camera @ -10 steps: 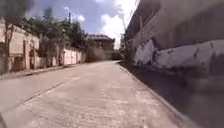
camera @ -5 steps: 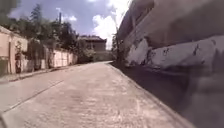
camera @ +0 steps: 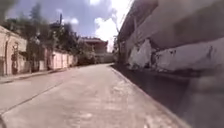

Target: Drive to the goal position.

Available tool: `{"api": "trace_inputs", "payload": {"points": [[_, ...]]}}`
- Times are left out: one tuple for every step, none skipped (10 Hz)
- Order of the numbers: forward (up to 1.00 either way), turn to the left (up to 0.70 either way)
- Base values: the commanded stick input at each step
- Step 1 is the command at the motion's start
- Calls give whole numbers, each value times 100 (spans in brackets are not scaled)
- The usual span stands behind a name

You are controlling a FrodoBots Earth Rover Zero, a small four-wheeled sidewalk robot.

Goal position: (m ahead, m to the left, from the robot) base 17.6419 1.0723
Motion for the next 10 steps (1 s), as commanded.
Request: {"api": "trace_inputs", "payload": {"points": [[85,0],[85,0],[85,0],[85,0],[85,0],[85,0],[85,-1],[85,-17],[85,-33],[85,-33]]}}
